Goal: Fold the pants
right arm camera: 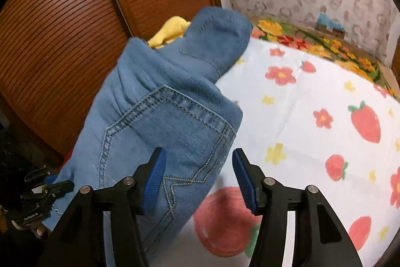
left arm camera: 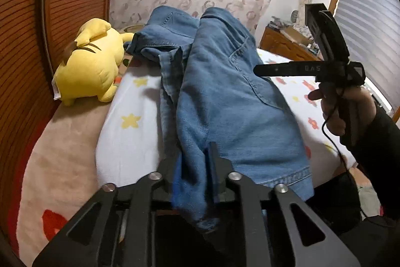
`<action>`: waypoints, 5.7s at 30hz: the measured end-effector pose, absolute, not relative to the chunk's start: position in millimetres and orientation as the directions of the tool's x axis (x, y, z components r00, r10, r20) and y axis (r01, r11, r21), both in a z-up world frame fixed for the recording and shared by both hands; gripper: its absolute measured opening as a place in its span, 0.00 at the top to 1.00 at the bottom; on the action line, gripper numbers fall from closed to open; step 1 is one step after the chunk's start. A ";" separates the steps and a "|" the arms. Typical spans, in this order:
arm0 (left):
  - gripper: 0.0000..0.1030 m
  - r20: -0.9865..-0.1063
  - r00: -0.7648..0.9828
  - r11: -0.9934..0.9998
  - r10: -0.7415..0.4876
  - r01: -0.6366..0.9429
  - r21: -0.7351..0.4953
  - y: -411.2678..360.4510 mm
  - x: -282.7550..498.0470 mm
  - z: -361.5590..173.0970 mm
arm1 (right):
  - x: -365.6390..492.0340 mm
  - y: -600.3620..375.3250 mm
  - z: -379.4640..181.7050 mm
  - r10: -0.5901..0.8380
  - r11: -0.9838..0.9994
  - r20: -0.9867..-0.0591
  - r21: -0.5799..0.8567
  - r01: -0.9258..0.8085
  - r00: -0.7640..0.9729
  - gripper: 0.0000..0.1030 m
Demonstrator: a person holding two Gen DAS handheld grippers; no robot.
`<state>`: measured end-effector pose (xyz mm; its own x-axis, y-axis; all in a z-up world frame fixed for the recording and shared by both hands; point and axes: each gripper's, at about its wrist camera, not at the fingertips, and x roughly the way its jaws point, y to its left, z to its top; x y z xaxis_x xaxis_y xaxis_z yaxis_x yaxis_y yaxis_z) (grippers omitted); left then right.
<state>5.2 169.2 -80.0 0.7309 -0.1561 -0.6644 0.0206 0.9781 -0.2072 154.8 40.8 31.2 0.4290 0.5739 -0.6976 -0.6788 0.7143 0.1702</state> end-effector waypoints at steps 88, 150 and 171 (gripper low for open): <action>0.66 -0.608 0.794 0.987 0.018 -0.111 -0.115 270.1 197.2 -7.2 | 385.1 78.0 61.6 0.607 0.739 -0.553 0.127 -0.662 0.571 0.65; 0.00 -0.442 0.893 0.997 -0.080 0.076 -0.027 42.9 60.1 82.9 | 20.9 -82.6 87.2 0.317 0.946 -0.328 0.046 -0.320 0.890 0.43; 0.00 -0.439 0.895 0.997 -0.080 0.075 -0.028 45.8 55.7 81.3 | 19.8 -90.9 83.7 0.318 0.946 -0.324 0.050 -0.319 0.891 0.43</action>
